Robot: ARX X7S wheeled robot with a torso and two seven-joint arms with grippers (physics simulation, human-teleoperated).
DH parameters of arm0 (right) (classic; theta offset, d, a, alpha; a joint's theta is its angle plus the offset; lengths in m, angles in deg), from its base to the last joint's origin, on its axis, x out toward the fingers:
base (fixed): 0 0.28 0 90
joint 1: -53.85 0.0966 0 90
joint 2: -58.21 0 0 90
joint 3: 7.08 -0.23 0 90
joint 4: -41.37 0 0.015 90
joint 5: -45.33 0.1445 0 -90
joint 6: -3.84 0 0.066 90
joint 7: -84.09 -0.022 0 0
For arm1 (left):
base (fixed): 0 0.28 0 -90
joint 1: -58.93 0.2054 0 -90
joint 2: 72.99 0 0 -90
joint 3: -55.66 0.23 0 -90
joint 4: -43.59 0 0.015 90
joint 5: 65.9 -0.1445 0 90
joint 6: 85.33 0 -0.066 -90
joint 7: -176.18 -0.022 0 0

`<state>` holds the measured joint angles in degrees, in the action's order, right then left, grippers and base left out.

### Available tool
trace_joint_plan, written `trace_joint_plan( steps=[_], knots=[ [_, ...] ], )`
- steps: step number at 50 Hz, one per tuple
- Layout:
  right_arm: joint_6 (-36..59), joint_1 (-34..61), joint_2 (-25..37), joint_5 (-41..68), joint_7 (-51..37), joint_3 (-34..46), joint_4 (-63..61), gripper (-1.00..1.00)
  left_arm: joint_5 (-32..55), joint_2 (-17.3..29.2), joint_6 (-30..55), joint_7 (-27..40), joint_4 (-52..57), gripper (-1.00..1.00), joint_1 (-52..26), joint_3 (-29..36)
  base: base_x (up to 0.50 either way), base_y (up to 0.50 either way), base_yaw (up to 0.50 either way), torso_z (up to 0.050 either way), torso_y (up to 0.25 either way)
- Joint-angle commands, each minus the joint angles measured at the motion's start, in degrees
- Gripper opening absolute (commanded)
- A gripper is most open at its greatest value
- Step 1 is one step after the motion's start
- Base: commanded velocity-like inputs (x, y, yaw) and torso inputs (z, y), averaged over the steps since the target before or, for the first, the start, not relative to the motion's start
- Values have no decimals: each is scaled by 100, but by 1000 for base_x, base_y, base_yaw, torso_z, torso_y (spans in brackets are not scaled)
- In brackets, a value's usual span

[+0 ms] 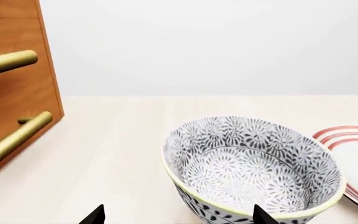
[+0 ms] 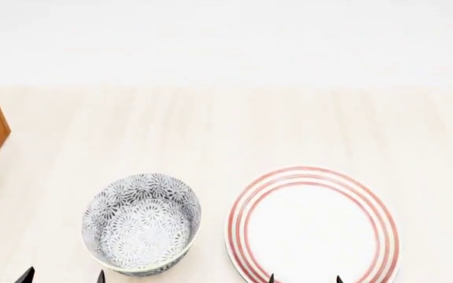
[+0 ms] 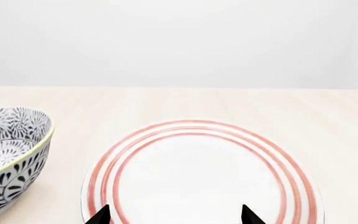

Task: Open the top drawer of the cabinet.

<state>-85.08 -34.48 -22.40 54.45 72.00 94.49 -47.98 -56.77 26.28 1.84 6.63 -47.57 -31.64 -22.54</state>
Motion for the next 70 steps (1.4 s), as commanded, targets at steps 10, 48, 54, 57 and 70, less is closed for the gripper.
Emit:
trace_joint_plan(
  steps=[10, 48, 54, 57, 70],
  knots=[
    [-97, 14, 70, -42, -68, 117, -14, 100, 56, 58, -7, 58, 5, 100, 7, 82, 0, 203, 0, 0, 0],
    [-114, 11, 144, 154, -138, 190, 1, 100, 92, 171, 10, 119, 86, 100, 37, 296, 0, 283, 0, 0, 0],
    [-127, 23, 154, 157, -151, 216, 12, 100, 29, 227, 261, 181, 369, 100, 40, 379, 0, 0, 0, 0, 0],
    [-139, 19, 164, 148, -159, 234, 0, 100, -113, 286, 681, 274, 651, 100, -90, 466, 0, 0, 0, 0, 0],
    [-147, 23, 201, 173, -164, 291, -22, 100, -1711, 711, 2474, 397, 1535, 100, -1030, 1391, 0, 0, 0, 0, 0]
  ],
)
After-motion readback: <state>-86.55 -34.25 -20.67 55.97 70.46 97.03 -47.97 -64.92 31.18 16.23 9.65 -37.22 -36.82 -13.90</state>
